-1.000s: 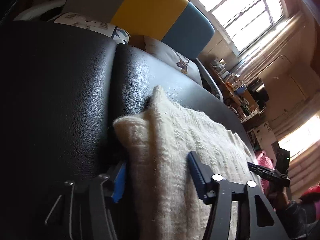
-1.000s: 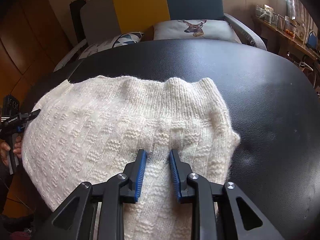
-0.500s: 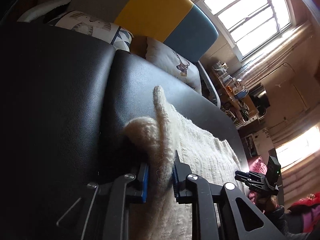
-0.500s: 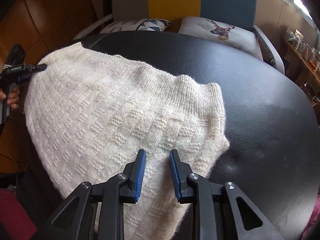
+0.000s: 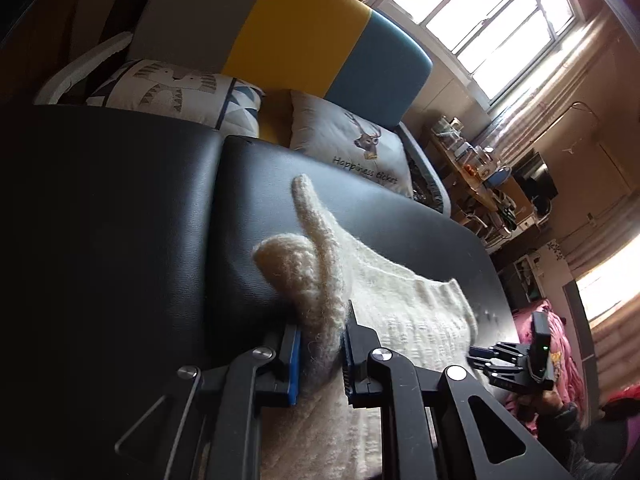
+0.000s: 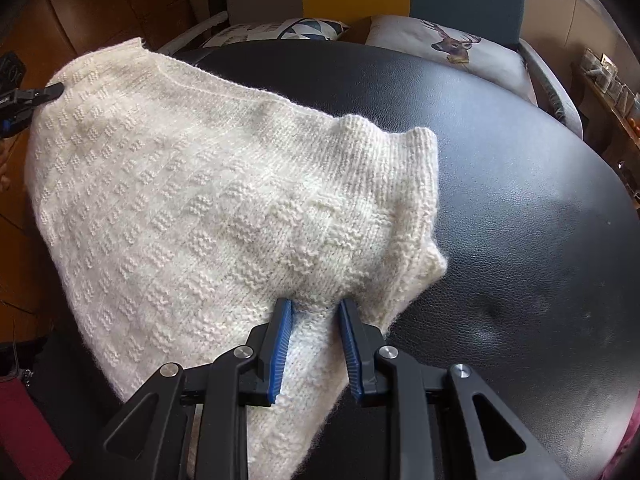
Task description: Fold clothes
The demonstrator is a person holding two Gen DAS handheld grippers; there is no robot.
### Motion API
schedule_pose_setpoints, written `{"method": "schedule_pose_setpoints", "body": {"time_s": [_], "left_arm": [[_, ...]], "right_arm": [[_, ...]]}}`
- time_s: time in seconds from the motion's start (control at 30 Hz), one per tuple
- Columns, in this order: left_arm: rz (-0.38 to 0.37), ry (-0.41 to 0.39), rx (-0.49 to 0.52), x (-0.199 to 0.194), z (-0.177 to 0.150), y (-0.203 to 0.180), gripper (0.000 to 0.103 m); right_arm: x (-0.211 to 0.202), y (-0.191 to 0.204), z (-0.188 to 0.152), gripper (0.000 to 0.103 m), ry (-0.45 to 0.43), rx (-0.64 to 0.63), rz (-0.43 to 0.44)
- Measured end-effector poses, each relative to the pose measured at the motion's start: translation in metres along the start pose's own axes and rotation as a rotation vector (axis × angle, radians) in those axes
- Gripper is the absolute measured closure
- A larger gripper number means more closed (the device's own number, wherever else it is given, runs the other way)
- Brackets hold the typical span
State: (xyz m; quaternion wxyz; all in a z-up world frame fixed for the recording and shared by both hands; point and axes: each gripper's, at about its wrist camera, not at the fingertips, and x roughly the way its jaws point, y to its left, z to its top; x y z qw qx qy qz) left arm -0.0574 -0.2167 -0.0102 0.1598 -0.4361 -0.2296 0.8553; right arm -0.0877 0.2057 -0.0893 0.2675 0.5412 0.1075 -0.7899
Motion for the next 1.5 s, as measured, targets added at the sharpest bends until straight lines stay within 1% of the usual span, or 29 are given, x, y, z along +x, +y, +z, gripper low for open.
{"method": "schedule_pose_setpoints", "body": {"time_s": [0.13,0.37,0.53,0.6,0.73,0.87,1.07,1.23,1.33,1.43,1.47,1.5], "left_arm": [[-0.085,-0.014,-0.001,-0.01,0.003,-0.035,0.087],[-0.243,-0.052,-0.06,-0.004,0.006,-0.096,0.087],[-0.295,-0.045,-0.091,0.023,0.01,-0.139,0.087],[-0.308,-0.025,-0.099,0.039,0.009,-0.156,0.087],[-0.275,0.033,-0.08,0.078,-0.004,-0.185,0.087],[-0.245,0.079,-0.115,0.109,-0.02,-0.195,0.087],[-0.199,0.148,-0.168,0.155,-0.044,-0.21,0.087],[-0.154,0.135,-0.214,0.176,-0.053,-0.218,0.087],[-0.127,0.158,-0.218,0.194,-0.06,-0.222,0.087],[-0.139,0.207,-0.213,0.207,-0.069,-0.226,0.086],[-0.167,0.217,-0.218,0.207,-0.07,-0.228,0.083],[-0.21,0.224,-0.228,0.206,-0.07,-0.229,0.083]], "right_arm": [[0.003,-0.004,0.003,0.078,-0.017,0.032,0.013],[0.008,-0.008,0.011,0.078,-0.059,0.082,0.047],[0.012,-0.008,0.012,0.078,-0.098,0.118,0.092],[0.013,-0.005,0.006,0.078,-0.121,0.139,0.117],[0.015,-0.004,-0.003,0.078,-0.164,0.185,0.172],[0.017,-0.003,-0.015,0.078,-0.192,0.216,0.219],[0.021,-0.002,-0.017,0.078,-0.209,0.225,0.235],[0.026,-0.003,-0.019,0.078,-0.229,0.24,0.253],[0.027,-0.004,-0.022,0.078,-0.242,0.251,0.27],[0.028,-0.006,-0.025,0.078,-0.253,0.259,0.29],[0.029,-0.006,-0.026,0.078,-0.257,0.261,0.298],[0.03,-0.007,-0.026,0.078,-0.26,0.263,0.305]]}}
